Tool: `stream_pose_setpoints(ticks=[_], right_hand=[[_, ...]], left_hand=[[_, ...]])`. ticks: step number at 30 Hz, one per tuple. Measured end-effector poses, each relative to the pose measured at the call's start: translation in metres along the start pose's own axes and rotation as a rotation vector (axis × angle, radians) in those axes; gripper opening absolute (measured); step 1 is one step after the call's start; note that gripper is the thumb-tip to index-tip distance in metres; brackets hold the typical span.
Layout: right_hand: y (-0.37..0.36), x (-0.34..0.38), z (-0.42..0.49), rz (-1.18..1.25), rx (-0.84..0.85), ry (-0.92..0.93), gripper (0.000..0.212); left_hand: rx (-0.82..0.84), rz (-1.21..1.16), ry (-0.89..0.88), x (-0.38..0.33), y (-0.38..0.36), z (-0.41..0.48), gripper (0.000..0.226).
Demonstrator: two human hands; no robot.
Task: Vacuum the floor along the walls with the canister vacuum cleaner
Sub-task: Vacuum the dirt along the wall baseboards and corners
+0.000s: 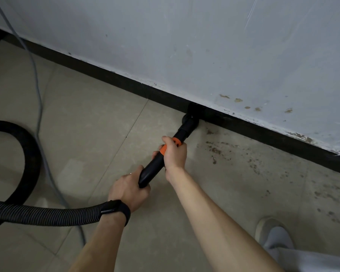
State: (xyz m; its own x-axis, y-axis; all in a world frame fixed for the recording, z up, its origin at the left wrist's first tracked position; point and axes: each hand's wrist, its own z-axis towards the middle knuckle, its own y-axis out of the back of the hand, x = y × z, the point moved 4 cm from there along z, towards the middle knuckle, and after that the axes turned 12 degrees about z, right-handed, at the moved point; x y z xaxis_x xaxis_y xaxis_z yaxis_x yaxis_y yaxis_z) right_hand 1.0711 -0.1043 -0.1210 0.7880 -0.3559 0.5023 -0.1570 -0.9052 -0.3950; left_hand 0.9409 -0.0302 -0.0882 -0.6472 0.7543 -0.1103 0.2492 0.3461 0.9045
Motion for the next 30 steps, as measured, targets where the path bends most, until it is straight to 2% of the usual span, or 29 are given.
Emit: stream_pose_setpoints(ticks=[4,8,23,30], right_hand=[[-0.023,-0.006,-0.001,-0.086,0.060,-0.047,0.032],[-0.037,-0.015,-0.009,-0.149,0.125,-0.107,0.035],[0.053,-0.079,-0.093,0.051,-0.124,-0.029,0.023],[0.068,-0.062,-0.092,0.045,-0.171,0.039,0.022]], left_hand=[[-0.014,-0.083,0.100,0.015,0.001,-0.001,0.024],[-0.020,-0.095,0.127,0.031,0.005,-0.009,0.023],[0.049,0.252,-0.183,0.064,-0.020,-0.084,0.025],[0.063,0.238,-0.230,0.038,-0.026,-0.086,0.025]])
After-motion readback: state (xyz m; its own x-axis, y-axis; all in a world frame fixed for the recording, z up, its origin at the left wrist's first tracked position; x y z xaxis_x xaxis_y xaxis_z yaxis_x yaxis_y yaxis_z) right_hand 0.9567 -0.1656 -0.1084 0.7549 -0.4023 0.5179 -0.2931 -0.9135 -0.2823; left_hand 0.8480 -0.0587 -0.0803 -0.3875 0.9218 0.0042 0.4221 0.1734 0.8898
